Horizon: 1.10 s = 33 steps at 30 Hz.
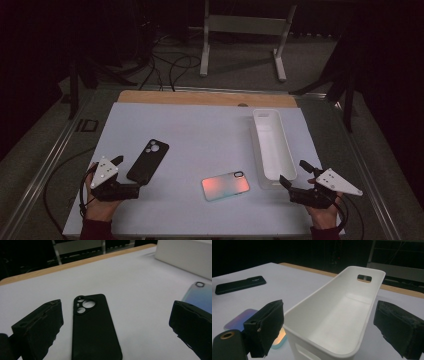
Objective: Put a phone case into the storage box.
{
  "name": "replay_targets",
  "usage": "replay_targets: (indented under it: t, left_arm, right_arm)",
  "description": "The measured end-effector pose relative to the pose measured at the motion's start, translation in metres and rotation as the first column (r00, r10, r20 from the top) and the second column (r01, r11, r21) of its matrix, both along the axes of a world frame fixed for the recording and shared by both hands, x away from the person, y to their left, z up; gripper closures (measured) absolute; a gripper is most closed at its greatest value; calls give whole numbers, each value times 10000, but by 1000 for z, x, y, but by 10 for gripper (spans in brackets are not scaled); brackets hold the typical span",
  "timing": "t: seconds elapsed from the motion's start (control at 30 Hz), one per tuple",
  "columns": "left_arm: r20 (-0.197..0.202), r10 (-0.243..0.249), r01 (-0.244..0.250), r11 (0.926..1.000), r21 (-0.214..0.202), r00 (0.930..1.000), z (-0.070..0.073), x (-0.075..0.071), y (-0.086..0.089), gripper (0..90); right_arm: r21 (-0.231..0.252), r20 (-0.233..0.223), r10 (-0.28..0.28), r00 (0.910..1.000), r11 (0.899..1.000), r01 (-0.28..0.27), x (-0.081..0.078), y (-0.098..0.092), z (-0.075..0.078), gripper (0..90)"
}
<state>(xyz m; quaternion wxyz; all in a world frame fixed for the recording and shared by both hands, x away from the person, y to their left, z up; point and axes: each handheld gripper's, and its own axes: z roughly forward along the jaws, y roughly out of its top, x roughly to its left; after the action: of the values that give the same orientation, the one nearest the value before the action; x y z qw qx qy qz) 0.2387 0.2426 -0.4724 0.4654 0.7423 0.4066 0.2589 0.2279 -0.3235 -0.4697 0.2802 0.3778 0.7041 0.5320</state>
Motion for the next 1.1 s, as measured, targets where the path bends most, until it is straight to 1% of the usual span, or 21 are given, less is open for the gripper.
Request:
replay_targets:
  t: [0.2, 0.27, 0.33, 0.37, 0.4, 0.47, 0.53, 0.63, 0.67, 0.7, 0.87, 0.93, 0.97, 1.0, 1.03, 1.1]
  left_arm:
    - [-115, -182, 183, 9998, 49, 9998, 0, 0, -1, 0]
    - [-230, -319, 322, 9994, 101, 9992, 1, 0, -3, 0]
    - [-481, -461, 471, 9987, 203, 9978, 3, 1, -7, 0]
    - [-481, -461, 471, 9987, 203, 9978, 3, 1, -7, 0]
    - [-594, -636, 655, 9974, 302, 9962, 5, 2, -11, 0]
    - [-673, -837, 867, 9953, 431, 9942, 7, 5, -17, 0]
    - [-797, -1102, 1142, 9923, 476, 9907, 10, 8, -27, 0]
    - [-961, -1558, 1635, 9835, 775, 9831, 13, 14, -41, 0]
    - [-1057, -1715, 1808, 9797, 863, 9795, 14, 17, -46, 0]
    - [-1201, -1911, 2029, 9746, 950, 9742, 15, 20, -53, 0]
    - [-1577, -2351, 2576, 9558, 1416, 9591, 14, 32, -78, 0]
    - [-1771, -2528, 2803, 9477, 1525, 9512, 13, 39, -88, 0]
    - [-1842, -2583, 2878, 9447, 1573, 9483, 12, 40, -91, 0]
    - [-1930, -2655, 2976, 9407, 1630, 9446, 12, 43, -95, 0]
    - [-2052, -2760, 3107, 9367, 1615, 9390, 11, 45, -99, 0]
    - [-2283, -2948, 3361, 9265, 1695, 9279, 9, 50, -108, 0]
  right_arm:
    - [-29, 8, -3, 10000, 10000, 3, 0, 4, -2, 91]
    - [-115, -9, 13, 10000, 9999, -13, 0, 4, -2, 91]
    - [-147, -51, -3, 10000, 9999, 3, 0, 4, -3, 91]
    - [-147, -51, -3, 10000, 9999, 3, 0, 4, -3, 91]
    - [-114, -89, 8, 10000, 9999, -9, 0, 3, -3, 91]
    - [-86, -135, 3, 9999, 10000, -4, 0, 1, -3, 91]
    - [-73, -148, -48, 9999, 10000, 47, 0, 1, -3, 91]
    - [-26, -105, -87, 9999, 10000, 87, 0, 0, -1, 91]
    - [-12, -97, -77, 9999, 10000, 77, 0, 0, -1, 91]
    - [-36, -98, -68, 9999, 10000, 67, 0, 1, -1, 91]
    - [-102, -128, -23, 9999, 9999, 22, 1, 0, -2, 91]
    - [-96, -149, -30, 9999, 9999, 29, 1, 0, -2, 91]
    - [-101, -153, -26, 9999, 9999, 24, 1, 0, -1, 91]
    - [-104, -155, -25, 9999, 9999, 24, 1, 0, -1, 91]
    - [-106, -154, -22, 9999, 9999, 21, 1, 0, -1, 91]
    - [-104, -193, -22, 9998, 9999, 20, 1, 0, -1, 91]
